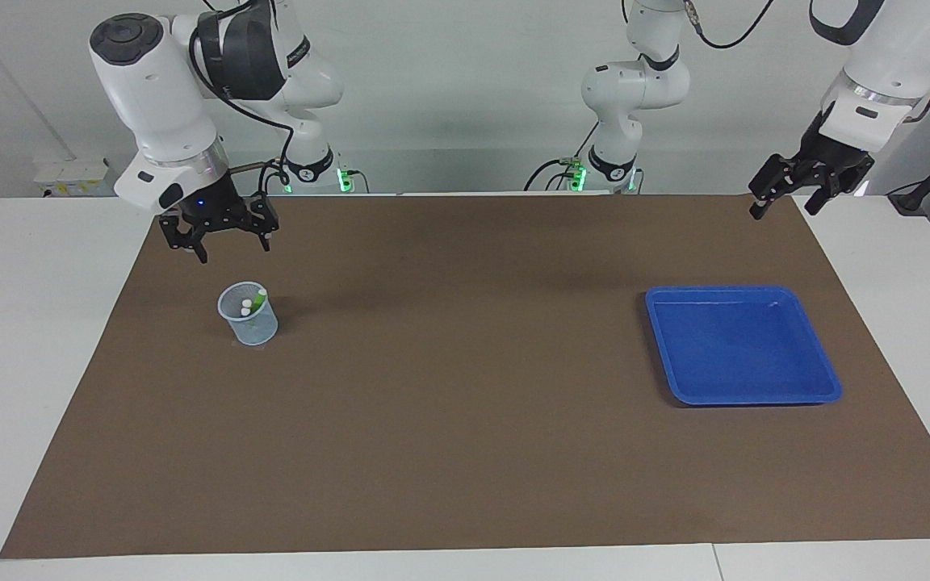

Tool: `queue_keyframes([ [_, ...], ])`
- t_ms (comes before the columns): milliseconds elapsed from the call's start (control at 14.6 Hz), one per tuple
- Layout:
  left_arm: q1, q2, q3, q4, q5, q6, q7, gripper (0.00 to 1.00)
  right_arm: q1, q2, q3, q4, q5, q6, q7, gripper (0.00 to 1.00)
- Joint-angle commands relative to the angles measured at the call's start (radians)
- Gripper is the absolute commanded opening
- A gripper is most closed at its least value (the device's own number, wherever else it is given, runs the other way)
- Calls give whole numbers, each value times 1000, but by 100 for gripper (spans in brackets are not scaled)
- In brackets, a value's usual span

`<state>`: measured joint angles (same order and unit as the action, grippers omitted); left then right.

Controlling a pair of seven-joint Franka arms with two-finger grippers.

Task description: Transfer and insert pens with both arms

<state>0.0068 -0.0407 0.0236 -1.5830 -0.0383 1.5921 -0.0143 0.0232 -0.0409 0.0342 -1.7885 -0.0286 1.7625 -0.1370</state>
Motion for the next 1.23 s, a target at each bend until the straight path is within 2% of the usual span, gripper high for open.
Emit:
queue_keyframes([
  [0,7,-10,-4,-5,-3,9,-6,100,11,0,-8,9,-1,-14,28,100],
  [547,9,-10,-2,-6,0,9,-4,100,11,-5,-5,29,-1,-29,28,100],
  [684,9,-11,-2,-6,0,9,-4,100,11,-7,1,76,1,-89,33,100],
  [1163,9,-11,-1,-6,2,11,-3,100,11,-50,-2,83,9,-147,36,100],
])
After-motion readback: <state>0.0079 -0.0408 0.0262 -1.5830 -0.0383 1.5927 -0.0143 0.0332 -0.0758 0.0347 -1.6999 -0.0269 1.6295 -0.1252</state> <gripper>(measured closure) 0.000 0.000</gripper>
